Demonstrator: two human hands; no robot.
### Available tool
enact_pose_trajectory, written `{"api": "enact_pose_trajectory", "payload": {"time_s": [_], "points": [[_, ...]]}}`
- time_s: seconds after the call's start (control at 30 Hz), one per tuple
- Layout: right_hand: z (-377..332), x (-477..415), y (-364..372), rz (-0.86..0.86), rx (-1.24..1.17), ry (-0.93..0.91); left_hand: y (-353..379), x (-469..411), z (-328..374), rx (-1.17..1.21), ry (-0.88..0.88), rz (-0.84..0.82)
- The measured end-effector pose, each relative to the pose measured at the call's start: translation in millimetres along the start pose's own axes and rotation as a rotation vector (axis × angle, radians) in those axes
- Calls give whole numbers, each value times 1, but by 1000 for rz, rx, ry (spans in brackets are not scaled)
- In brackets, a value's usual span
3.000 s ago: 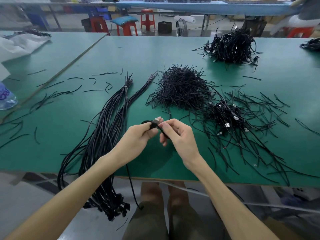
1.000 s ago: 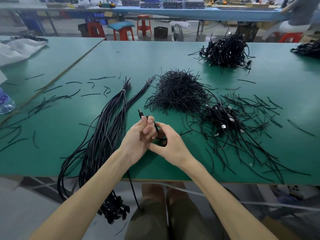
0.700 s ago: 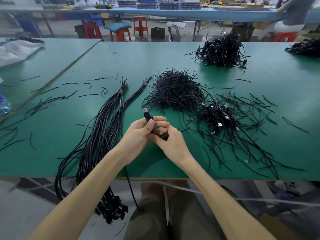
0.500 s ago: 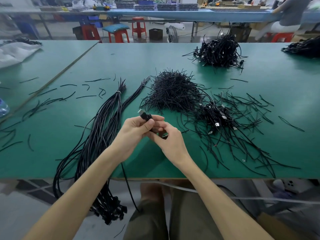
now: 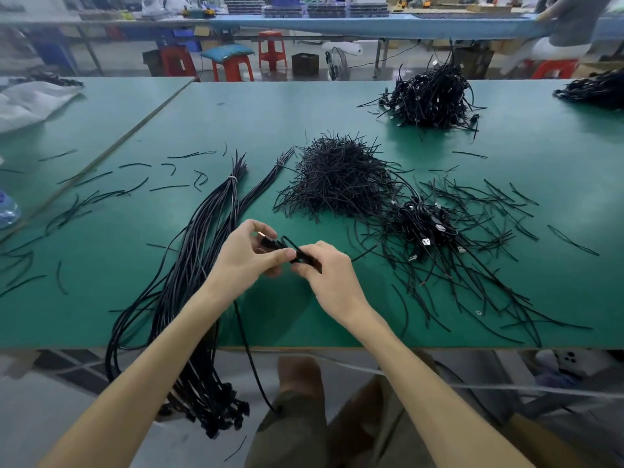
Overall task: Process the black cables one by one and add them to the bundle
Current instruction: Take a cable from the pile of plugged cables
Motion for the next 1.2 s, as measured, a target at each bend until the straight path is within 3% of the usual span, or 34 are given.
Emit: {"api": "enact_pose_trajectory", "payload": {"time_s": [0.13, 0.33, 0.47, 0.63, 0.77, 0.9, 1.0, 1.2], "points": [[-3, 4, 4, -38, 111, -19, -3, -5, 5, -240, 115, -105], [-12, 7, 5, -37, 230, -120, -6, -1, 6, -300, 169, -131], [-15, 9, 7, -37, 330, -180, -6, -2, 12, -514, 269, -189], [-24, 15, 8, 13, 472, -308, 11, 7, 14, -894, 329, -479], [-29, 17, 2, 130, 537, -375, 17, 14, 10, -1011, 336, -467], [-31, 17, 0, 210, 554, -415, 21, 15, 6, -936, 348, -436], [-30, 17, -5, 309, 558, -426, 23, 10, 10, -626, 325, -282], [-36, 21, -5, 377, 619, -457, 21, -23, -4, 45, -94, 11]]}}
Point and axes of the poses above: each hand's wrist, its own x-axis away from the middle knuckle, its own y-axis out of the palm, z = x × y, the point moved 6 cm from there along -x, towards the middle knuckle, and after that the axes turned 8 degrees about z, right-handed, at the moved point
